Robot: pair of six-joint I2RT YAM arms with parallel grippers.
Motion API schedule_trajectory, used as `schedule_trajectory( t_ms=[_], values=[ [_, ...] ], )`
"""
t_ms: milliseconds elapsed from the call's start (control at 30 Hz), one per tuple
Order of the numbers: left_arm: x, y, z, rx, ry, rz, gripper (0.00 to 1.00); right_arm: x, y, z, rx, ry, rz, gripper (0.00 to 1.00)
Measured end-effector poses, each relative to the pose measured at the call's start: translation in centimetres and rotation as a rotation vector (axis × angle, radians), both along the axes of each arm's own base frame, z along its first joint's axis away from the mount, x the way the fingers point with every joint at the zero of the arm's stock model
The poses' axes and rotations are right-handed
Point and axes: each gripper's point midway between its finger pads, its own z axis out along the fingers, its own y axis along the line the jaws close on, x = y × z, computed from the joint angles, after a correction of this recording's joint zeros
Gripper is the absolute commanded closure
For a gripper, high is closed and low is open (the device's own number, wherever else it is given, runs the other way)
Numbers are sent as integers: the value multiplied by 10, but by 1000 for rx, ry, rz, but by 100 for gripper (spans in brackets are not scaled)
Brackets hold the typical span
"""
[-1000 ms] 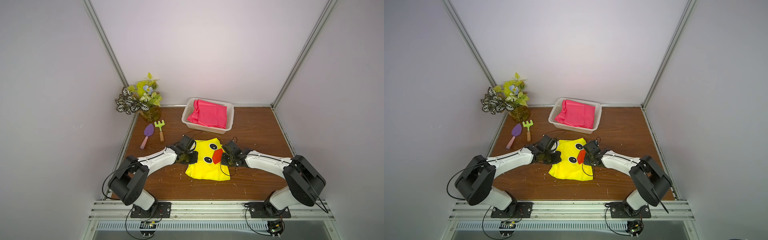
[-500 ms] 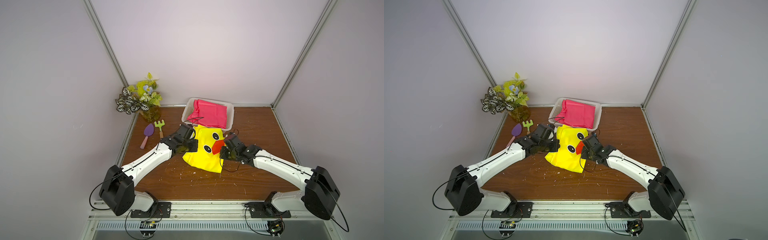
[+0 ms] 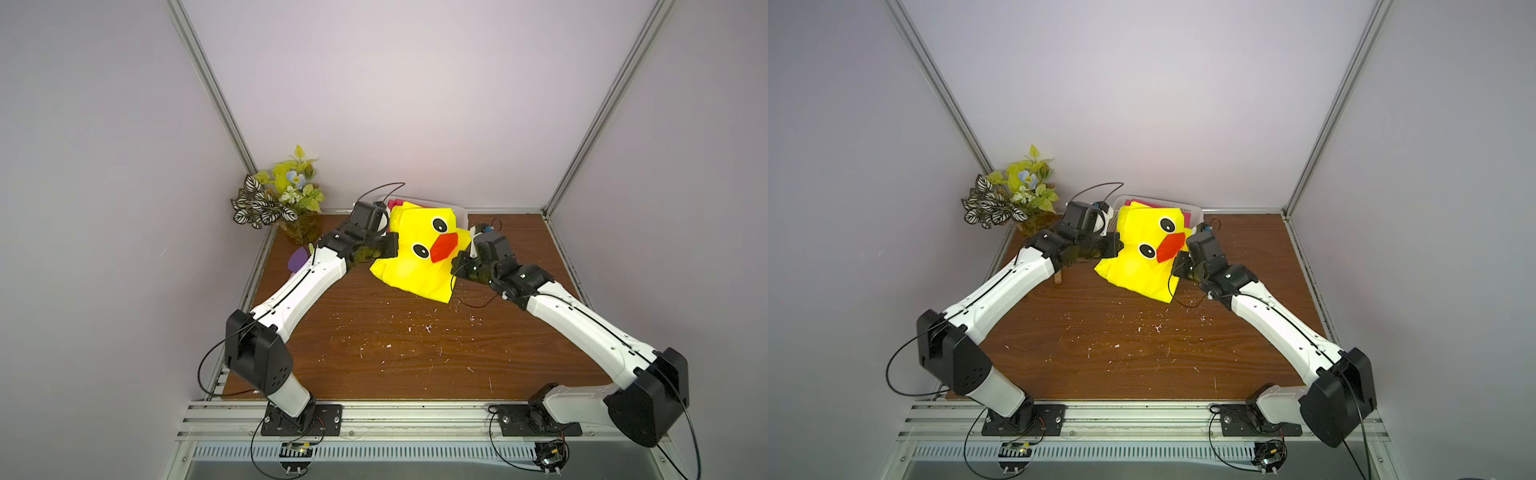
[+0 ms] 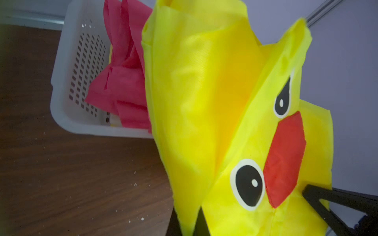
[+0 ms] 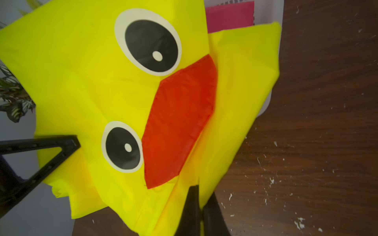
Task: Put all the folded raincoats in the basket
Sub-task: Pick up the raincoat from the center of the board, then place the raincoat in the basket.
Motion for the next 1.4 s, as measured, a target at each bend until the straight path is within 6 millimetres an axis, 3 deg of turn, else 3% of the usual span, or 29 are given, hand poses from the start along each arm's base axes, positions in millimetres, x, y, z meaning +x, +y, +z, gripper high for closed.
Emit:
schedule_trajectory(
  t_ms=[133,333,633,867,900,967,1067,1133,1233,1400],
  values=[
    [48,-10,-5,-25,11,-4,97,45,-12,3,33,-11,-12,100],
    [106,-20,-40,-14,37,8,85,102,-20,-23,57,32,11,100],
    [170,-16,-75,-27,26,64,75,154,-21,-70,82,105,95,100],
    [191,-2,-100,-8,37,110,77,174,-12,-112,98,162,146,100],
    [192,1,-104,-2,41,117,77,175,-11,-117,98,169,150,98],
    [194,4,-107,7,44,128,75,177,-10,-124,98,180,153,86],
    [196,8,-108,29,33,142,42,183,-6,-120,111,161,168,65],
    [197,11,-108,37,28,152,31,186,-5,-115,113,142,177,53],
    [197,11,-107,37,28,157,25,190,-3,-108,116,115,181,44],
    [197,10,-90,14,8,163,20,193,-7,-93,117,63,159,41]
  ],
)
